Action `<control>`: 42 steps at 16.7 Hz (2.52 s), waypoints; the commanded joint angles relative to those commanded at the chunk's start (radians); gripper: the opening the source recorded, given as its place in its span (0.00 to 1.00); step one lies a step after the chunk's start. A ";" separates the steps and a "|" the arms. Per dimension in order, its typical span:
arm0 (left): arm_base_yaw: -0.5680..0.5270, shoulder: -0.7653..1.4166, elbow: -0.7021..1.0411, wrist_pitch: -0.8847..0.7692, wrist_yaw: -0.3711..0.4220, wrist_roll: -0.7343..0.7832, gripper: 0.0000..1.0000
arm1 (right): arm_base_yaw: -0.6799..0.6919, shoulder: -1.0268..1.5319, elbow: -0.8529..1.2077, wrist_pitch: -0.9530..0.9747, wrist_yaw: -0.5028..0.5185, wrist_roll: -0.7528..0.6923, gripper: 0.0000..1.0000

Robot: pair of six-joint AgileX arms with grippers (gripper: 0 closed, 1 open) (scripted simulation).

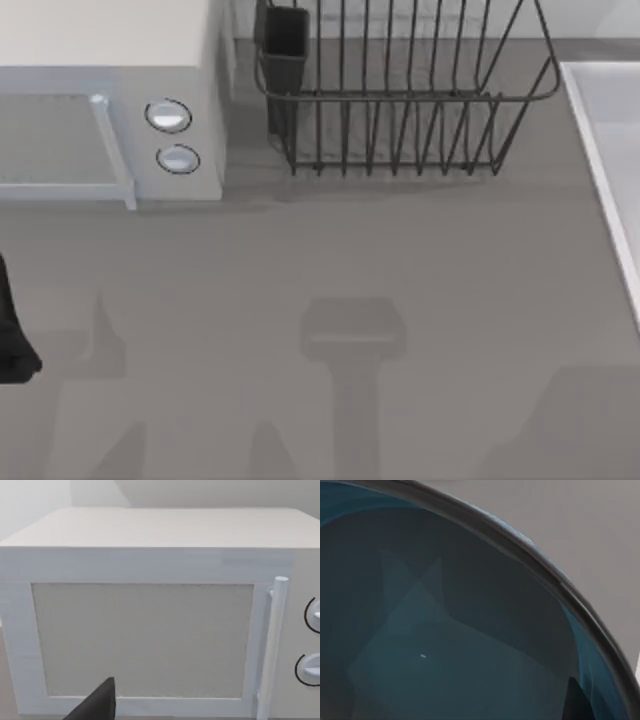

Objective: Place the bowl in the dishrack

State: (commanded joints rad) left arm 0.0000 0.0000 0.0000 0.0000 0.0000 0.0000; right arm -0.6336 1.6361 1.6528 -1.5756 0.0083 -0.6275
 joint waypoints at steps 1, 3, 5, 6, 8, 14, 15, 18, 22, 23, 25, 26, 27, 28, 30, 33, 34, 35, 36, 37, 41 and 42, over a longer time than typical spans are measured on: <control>0.000 0.000 0.000 0.000 0.000 0.000 1.00 | 0.021 -0.003 0.002 0.020 0.016 0.013 0.00; 0.000 0.000 0.000 0.000 0.000 0.000 1.00 | 0.095 -0.011 0.006 0.088 0.069 0.056 0.00; 0.000 0.000 0.000 0.000 0.000 0.000 1.00 | 0.212 -0.019 0.006 0.189 0.143 0.114 0.00; 0.000 0.000 0.000 0.000 0.000 0.000 1.00 | 0.286 -0.023 0.003 0.250 0.186 0.148 0.00; 0.000 0.000 0.000 0.000 0.000 0.000 1.00 | 0.456 -0.030 -0.011 0.385 0.280 0.223 0.00; 0.000 0.000 0.000 0.000 0.000 0.000 1.00 | 1.052 -0.061 -0.092 0.862 0.594 0.460 0.00; 0.000 0.000 0.000 0.000 0.000 0.000 1.00 | 1.148 -0.072 -0.107 0.947 0.648 0.496 0.00; 0.000 0.000 0.000 0.000 0.000 0.000 1.00 | 1.401 -0.113 -0.150 1.195 0.805 0.584 0.00; 0.000 0.000 0.000 0.000 0.000 0.000 1.00 | 1.611 -0.168 -0.194 1.454 0.978 0.646 0.00; 0.000 0.000 0.000 0.000 0.000 0.000 1.00 | 1.638 -0.179 -0.203 1.495 1.008 0.653 0.00; 0.000 0.000 0.000 0.000 0.000 0.000 1.00 | 1.667 -0.193 -0.213 1.544 1.046 0.658 0.00; 0.000 0.000 0.000 0.000 0.000 0.000 1.00 | 1.671 -0.195 -0.215 1.552 1.053 0.659 0.00; 0.000 0.000 0.000 0.000 0.000 0.000 1.00 | 1.671 -0.195 -0.215 1.552 1.053 0.659 0.00; 0.000 0.000 0.000 0.000 0.000 0.000 1.00 | 1.671 -0.195 -0.215 1.552 1.053 0.659 0.00; 0.000 0.000 0.000 0.000 0.000 0.000 1.00 | 1.667 -0.191 -0.212 1.550 1.049 0.660 0.00; 0.000 0.000 0.000 0.000 0.000 0.000 1.00 | 1.646 -0.154 -0.214 1.587 1.027 0.659 0.00; 0.000 0.000 0.000 0.000 0.000 0.000 1.00 | 1.629 -0.121 -0.217 1.619 1.008 0.657 0.00; 0.000 0.000 0.000 0.000 0.000 0.000 1.00 | 1.606 -0.080 -0.221 1.663 0.984 0.656 0.00; 0.000 0.000 0.000 0.000 0.000 0.000 1.00 | 1.579 -0.032 -0.226 1.717 0.956 0.655 0.00; 0.000 0.000 0.000 0.000 0.000 0.000 1.00 | 1.548 0.021 -0.233 1.780 0.925 0.655 0.00; 0.000 0.000 0.000 0.000 0.000 0.000 1.00 | 1.403 0.240 -0.274 2.079 0.785 0.653 0.00; 0.000 0.000 0.000 0.000 0.000 0.000 1.00 | 1.367 0.286 -0.285 2.138 0.752 0.652 0.00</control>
State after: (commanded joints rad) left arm 0.0000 0.0000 0.0000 0.0000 0.0000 0.0000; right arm 0.7335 1.9224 1.3677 0.5625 0.7600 0.0248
